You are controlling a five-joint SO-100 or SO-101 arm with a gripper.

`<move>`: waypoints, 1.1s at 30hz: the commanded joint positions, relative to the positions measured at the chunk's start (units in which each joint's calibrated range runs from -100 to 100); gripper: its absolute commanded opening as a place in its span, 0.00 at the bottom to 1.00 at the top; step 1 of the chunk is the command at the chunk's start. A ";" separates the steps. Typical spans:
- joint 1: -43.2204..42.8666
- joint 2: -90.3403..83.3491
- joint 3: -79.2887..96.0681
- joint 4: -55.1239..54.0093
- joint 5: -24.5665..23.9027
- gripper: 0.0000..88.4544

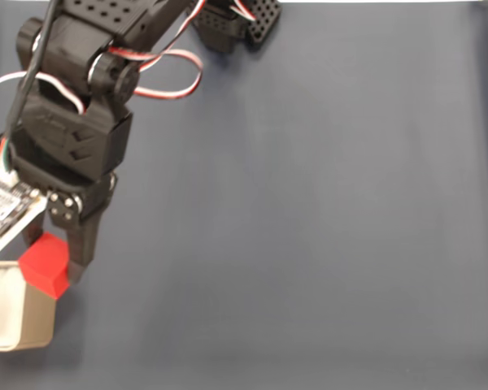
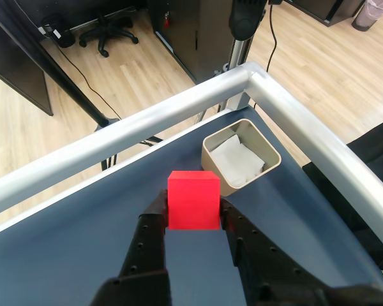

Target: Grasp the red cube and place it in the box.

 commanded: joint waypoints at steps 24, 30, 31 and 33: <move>5.20 21.86 -31.70 0.19 0.63 0.00; 6.40 26.97 -37.27 0.19 1.17 0.00; 6.48 27.75 -38.18 0.19 1.22 0.00; 6.62 29.31 -40.00 0.11 1.32 0.00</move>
